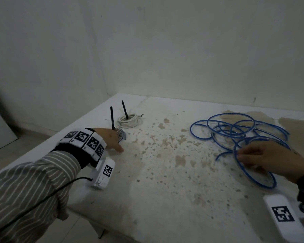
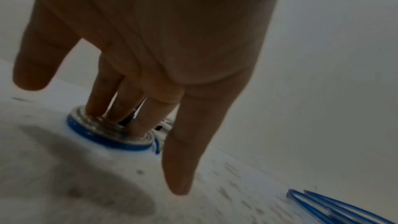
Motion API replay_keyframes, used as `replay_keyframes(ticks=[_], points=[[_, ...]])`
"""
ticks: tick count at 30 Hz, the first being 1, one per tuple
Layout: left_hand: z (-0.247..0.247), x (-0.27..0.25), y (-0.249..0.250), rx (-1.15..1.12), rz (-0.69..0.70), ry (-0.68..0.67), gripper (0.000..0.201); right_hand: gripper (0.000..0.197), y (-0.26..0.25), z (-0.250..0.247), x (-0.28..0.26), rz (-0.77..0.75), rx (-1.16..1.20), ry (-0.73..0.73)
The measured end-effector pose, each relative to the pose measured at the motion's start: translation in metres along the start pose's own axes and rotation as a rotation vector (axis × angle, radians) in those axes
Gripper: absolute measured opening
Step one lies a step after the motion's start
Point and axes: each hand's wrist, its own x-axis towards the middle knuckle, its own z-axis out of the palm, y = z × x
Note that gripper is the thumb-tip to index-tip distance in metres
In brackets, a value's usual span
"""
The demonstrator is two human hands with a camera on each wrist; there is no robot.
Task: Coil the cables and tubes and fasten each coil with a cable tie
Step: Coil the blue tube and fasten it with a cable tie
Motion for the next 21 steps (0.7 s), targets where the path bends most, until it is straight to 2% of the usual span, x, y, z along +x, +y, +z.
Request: replay_keyframes(ticks=[1,2,4,9,12,14,16,18,21], points=[[0.003,0.001,-0.003,0.038,-0.015,-0.006,0.057,0.037,-0.001,-0.001,-0.001,-0.004,-0.005,-0.018],[0.004,0.001,-0.003,0.059,-0.033,0.004,0.069,0.034,-0.003,-0.001,-0.003,-0.004,-0.011,-0.038],[0.007,0.001,-0.002,0.072,-0.047,0.027,0.079,0.021,-0.005,-0.001,-0.005,0.007,-0.044,-0.065],[-0.004,0.000,0.017,-0.035,-0.034,0.052,0.065,0.020,-0.007,-0.006,-0.010,0.034,-0.188,-0.094],[-0.011,-0.003,0.038,-0.122,0.044,0.092,0.072,0.019,-0.008,-0.014,-0.014,0.011,-0.264,-0.097],[-0.018,-0.012,0.062,-0.161,0.171,0.094,0.077,0.015,-0.009,-0.020,-0.015,-0.038,-0.303,-0.077],[-0.023,-0.027,0.095,-0.199,0.336,0.080,0.077,0.008,-0.011,-0.025,-0.018,-0.068,-0.217,-0.046],[-0.023,-0.044,0.132,-0.222,0.484,0.045,0.075,0.013,-0.015,-0.028,-0.021,-0.057,0.018,-0.010],[-0.010,-0.065,0.191,-0.233,0.625,-0.055,0.079,0.013,-0.023,-0.029,-0.026,-0.046,0.311,0.055]])
